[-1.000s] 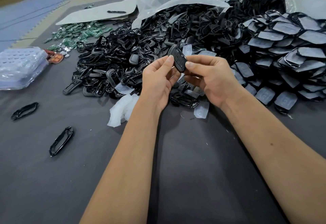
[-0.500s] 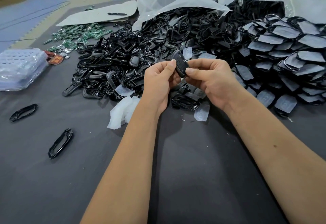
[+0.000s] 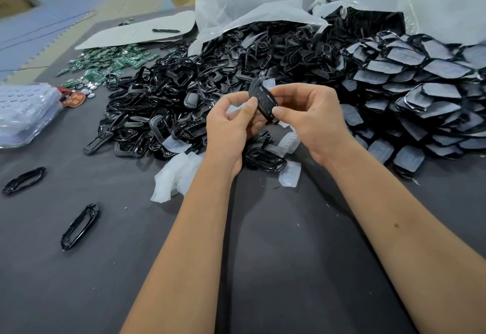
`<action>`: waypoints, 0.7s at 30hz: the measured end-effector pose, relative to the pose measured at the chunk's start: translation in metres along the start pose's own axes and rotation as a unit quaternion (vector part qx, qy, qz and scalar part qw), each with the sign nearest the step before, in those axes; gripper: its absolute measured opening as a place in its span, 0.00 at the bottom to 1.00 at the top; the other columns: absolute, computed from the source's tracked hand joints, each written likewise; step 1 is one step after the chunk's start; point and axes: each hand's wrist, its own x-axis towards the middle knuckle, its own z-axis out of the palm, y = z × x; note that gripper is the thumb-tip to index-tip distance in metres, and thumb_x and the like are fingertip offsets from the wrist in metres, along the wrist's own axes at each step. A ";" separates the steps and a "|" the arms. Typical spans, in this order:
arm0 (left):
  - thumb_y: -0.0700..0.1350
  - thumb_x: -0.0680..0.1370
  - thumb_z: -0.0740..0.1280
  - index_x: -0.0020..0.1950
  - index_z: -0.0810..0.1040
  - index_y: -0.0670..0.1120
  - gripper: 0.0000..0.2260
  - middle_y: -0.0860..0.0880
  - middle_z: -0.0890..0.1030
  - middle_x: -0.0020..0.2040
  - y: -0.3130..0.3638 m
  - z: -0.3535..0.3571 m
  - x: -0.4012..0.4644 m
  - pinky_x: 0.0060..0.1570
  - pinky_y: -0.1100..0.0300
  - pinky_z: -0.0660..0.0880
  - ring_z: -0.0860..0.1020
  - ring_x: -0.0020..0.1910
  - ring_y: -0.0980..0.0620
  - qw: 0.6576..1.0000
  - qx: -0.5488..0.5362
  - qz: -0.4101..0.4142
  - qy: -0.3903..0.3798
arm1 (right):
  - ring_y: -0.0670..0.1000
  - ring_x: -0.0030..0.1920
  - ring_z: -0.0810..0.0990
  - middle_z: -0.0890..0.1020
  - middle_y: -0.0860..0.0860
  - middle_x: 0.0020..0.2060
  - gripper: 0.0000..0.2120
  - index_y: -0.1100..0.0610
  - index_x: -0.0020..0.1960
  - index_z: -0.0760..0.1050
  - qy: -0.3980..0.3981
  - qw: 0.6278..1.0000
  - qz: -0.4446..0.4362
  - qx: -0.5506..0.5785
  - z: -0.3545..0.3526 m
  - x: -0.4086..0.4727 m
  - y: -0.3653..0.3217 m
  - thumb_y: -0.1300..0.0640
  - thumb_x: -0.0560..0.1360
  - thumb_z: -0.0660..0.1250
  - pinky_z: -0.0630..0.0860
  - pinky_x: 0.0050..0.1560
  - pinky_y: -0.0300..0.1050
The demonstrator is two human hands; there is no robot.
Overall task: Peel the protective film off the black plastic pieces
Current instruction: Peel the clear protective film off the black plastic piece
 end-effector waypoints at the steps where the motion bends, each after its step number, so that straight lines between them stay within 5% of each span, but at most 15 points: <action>1: 0.36 0.82 0.69 0.55 0.79 0.42 0.02 0.46 0.85 0.38 0.001 0.004 0.000 0.41 0.58 0.82 0.81 0.35 0.52 1.000 0.013 0.012 0.005 | 0.51 0.48 0.87 0.88 0.54 0.46 0.14 0.60 0.54 0.85 0.013 0.997 -0.034 -0.066 -0.002 0.001 -0.003 0.73 0.72 0.73 0.84 0.54 0.47; 5: 0.34 0.81 0.69 0.56 0.82 0.40 0.06 0.42 0.87 0.43 0.010 0.036 0.005 0.48 0.54 0.84 0.84 0.40 0.49 0.997 0.069 0.031 0.018 | 0.43 0.44 0.84 0.87 0.48 0.45 0.16 0.57 0.54 0.86 0.093 0.956 -0.119 -0.252 -0.018 0.006 -0.016 0.71 0.72 0.70 0.81 0.51 0.36; 10: 0.33 0.80 0.67 0.54 0.86 0.42 0.09 0.43 0.87 0.49 0.024 0.103 0.014 0.54 0.50 0.84 0.86 0.50 0.46 0.989 0.121 0.070 -0.049 | 0.56 0.52 0.82 0.86 0.56 0.49 0.19 0.59 0.56 0.85 0.171 0.889 -0.170 -0.390 -0.062 0.019 -0.034 0.71 0.70 0.63 0.78 0.57 0.50; 14: 0.29 0.79 0.63 0.38 0.83 0.47 0.18 0.42 0.82 0.40 0.020 0.158 0.011 0.40 0.56 0.82 0.81 0.41 0.46 0.988 0.079 0.016 -0.132 | 0.59 0.57 0.79 0.86 0.57 0.52 0.20 0.57 0.59 0.86 0.221 0.830 -0.136 -0.494 -0.106 0.033 -0.040 0.69 0.74 0.61 0.72 0.57 0.47; 16: 0.29 0.78 0.63 0.42 0.84 0.42 0.14 0.38 0.83 0.44 0.014 0.178 0.012 0.42 0.57 0.83 0.82 0.44 0.45 0.986 0.079 0.002 -0.149 | 0.62 0.59 0.76 0.85 0.59 0.53 0.19 0.58 0.59 0.85 0.234 0.810 -0.110 -0.526 -0.126 0.038 -0.040 0.68 0.76 0.60 0.71 0.55 0.48; 19: 0.29 0.75 0.64 0.55 0.85 0.39 0.14 0.41 0.86 0.53 0.010 0.188 0.012 0.57 0.46 0.82 0.85 0.53 0.42 0.987 0.126 0.011 -0.104 | 0.65 0.62 0.72 0.84 0.62 0.52 0.16 0.58 0.57 0.86 0.188 0.803 -0.064 -0.562 -0.141 0.042 -0.039 0.66 0.77 0.62 0.74 0.58 0.56; 21: 0.30 0.72 0.63 0.52 0.86 0.43 0.16 0.46 0.86 0.50 0.010 0.181 0.011 0.57 0.46 0.82 0.86 0.52 0.44 0.982 0.172 0.037 -0.073 | 0.65 0.63 0.72 0.83 0.62 0.52 0.16 0.58 0.55 0.86 0.169 0.799 -0.054 -0.575 -0.142 0.043 -0.038 0.69 0.77 0.62 0.74 0.59 0.59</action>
